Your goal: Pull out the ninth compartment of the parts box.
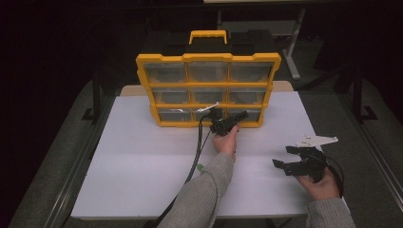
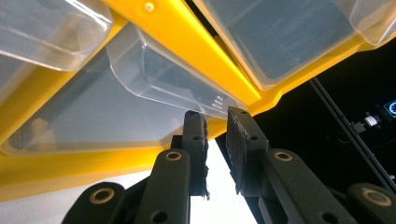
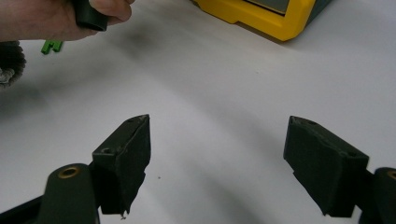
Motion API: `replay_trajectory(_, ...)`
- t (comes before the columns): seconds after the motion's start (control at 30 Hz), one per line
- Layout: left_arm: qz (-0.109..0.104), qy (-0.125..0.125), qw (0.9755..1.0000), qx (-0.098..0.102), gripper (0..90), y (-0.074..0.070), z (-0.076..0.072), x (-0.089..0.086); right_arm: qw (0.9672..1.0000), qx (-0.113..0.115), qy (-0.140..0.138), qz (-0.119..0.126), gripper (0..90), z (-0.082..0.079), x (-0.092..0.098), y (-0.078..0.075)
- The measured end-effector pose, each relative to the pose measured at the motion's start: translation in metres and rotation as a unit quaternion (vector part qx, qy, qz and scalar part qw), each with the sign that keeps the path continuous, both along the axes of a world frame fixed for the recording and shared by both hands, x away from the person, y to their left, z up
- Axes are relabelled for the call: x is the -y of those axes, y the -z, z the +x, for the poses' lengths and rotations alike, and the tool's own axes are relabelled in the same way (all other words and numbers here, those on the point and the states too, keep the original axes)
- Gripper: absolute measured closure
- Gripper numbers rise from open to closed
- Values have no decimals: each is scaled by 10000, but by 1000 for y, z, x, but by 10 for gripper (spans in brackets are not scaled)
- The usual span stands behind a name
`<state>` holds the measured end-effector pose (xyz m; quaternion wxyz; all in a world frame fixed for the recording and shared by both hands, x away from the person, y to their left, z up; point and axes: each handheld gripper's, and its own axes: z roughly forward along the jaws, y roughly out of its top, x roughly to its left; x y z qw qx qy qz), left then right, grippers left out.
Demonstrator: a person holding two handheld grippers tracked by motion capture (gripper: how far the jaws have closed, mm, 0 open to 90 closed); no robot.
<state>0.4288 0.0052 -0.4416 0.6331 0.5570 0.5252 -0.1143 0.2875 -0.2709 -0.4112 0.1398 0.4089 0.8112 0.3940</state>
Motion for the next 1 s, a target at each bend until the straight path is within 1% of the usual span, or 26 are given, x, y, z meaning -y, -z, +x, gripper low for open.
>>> replay_trajectory(0.07,-12,-3,10000,-15,772,0,0,0,10000,12,-7,-2,220,0,1,0)
replay_trajectory(0.2,33,3,10000,53,776,0,-2,0,10000,2,-4,-8,219,0,1,0)
replay_trajectory(0.33,166,11,9998,126,776,-2,-5,1,10000,2,-17,-14,219,0,1,0)
replay_trajectory(0.47,138,15,9998,154,776,-1,-5,0,10000,11,-12,-4,219,0,1,0)
replay_trajectory(0.57,47,0,9999,154,785,0,-7,0,10000,20,-18,-14,219,0,1,0)
replay_trajectory(0.63,35,0,9999,153,792,0,-8,-1,10000,24,-22,-22,219,0,1,0)
replay_trajectory(0.73,43,14,9999,148,792,0,-9,-1,10000,18,-25,-31,218,0,1,0)
replay_trajectory(0.8,56,12,9998,187,792,0,-10,-2,10000,13,-24,-27,218,0,0,1)
replay_trajectory(0.87,129,27,9997,194,791,-1,-12,-2,10000,24,-28,-34,218,0,0,1)
replay_trajectory(0.97,124,51,9997,192,791,-2,-13,-2,10000,18,-20,-33,218,0,0,1)
replay_trajectory(1.0,161,61,9997,191,791,-2,-13,-3,10000,13,-28,-40,218,0,0,1)
